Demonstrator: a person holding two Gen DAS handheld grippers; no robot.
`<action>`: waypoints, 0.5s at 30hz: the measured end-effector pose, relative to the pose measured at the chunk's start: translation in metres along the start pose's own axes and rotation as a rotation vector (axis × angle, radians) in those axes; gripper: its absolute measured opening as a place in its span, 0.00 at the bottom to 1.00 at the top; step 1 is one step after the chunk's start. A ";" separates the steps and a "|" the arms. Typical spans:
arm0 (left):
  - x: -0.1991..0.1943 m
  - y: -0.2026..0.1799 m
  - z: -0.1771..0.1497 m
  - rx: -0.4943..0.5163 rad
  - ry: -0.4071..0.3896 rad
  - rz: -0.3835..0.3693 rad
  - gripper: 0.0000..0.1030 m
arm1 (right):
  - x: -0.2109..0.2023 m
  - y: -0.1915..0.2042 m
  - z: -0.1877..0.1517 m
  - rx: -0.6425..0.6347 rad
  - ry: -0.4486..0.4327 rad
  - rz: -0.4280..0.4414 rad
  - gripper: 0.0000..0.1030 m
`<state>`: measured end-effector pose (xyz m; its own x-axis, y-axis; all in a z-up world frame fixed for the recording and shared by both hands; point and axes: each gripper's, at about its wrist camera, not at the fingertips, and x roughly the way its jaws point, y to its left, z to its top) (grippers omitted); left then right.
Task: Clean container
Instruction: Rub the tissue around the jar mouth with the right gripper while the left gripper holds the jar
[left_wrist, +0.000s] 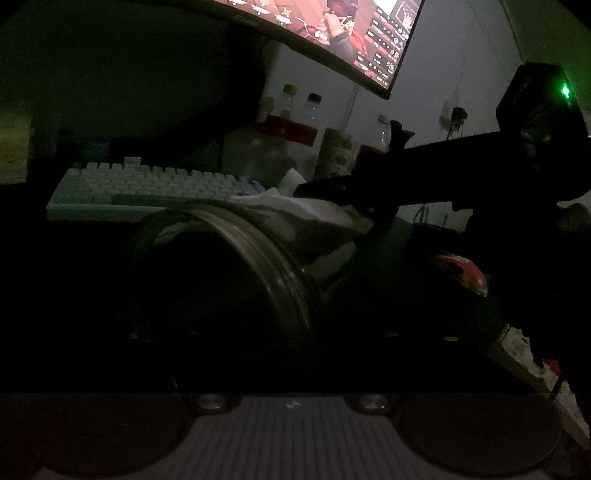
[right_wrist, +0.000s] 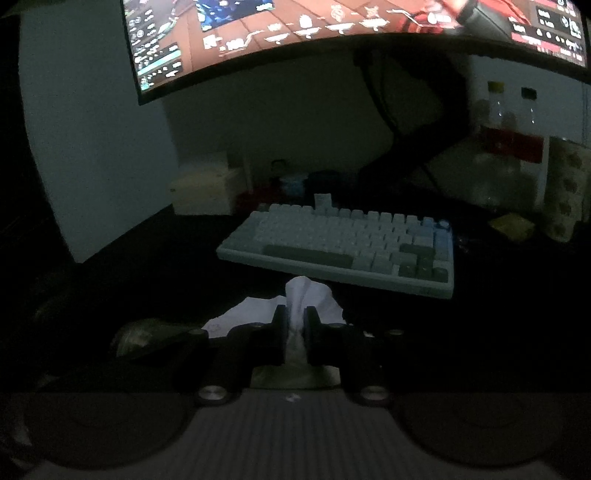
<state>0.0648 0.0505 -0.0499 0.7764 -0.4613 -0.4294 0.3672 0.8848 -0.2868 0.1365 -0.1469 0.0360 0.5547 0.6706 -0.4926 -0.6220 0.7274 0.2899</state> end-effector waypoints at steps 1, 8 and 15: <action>0.000 0.000 0.000 0.000 -0.003 0.003 0.58 | -0.001 0.004 -0.001 -0.001 -0.002 0.036 0.11; 0.002 0.003 -0.005 -0.043 -0.019 -0.111 0.17 | -0.008 0.008 -0.004 -0.054 -0.014 0.062 0.11; -0.010 0.012 -0.002 -0.100 -0.091 -0.198 0.06 | -0.032 -0.038 0.004 0.096 -0.071 -0.059 0.10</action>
<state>0.0608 0.0656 -0.0511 0.7388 -0.6138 -0.2782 0.4684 0.7646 -0.4428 0.1441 -0.1957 0.0439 0.6286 0.6321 -0.4531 -0.5328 0.7744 0.3412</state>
